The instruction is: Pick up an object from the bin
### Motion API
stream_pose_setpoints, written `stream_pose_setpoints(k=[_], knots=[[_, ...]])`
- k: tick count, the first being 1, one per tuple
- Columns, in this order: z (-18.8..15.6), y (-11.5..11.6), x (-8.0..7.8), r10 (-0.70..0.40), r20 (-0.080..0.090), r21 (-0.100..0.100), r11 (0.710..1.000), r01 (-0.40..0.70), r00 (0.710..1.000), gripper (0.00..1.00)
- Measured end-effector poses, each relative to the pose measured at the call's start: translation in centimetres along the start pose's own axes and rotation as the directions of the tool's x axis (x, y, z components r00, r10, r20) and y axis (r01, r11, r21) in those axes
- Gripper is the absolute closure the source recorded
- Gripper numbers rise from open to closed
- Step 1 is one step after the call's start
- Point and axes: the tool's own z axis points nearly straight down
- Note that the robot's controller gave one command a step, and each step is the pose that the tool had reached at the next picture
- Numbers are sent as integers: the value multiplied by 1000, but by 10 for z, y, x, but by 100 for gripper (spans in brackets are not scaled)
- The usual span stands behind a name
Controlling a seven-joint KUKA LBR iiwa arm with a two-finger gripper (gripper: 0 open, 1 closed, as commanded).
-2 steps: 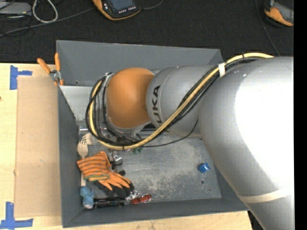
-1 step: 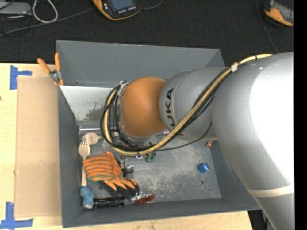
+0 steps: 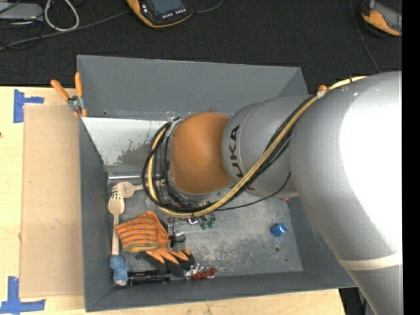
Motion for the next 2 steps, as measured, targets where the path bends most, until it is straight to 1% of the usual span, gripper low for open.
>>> stream_pose_setpoints(k=[1,2], knots=[[-19,4,-3,-127,-1,0,992,127,992,0],[-13,5,-3,-114,-1,-1,993,114,993,0]])
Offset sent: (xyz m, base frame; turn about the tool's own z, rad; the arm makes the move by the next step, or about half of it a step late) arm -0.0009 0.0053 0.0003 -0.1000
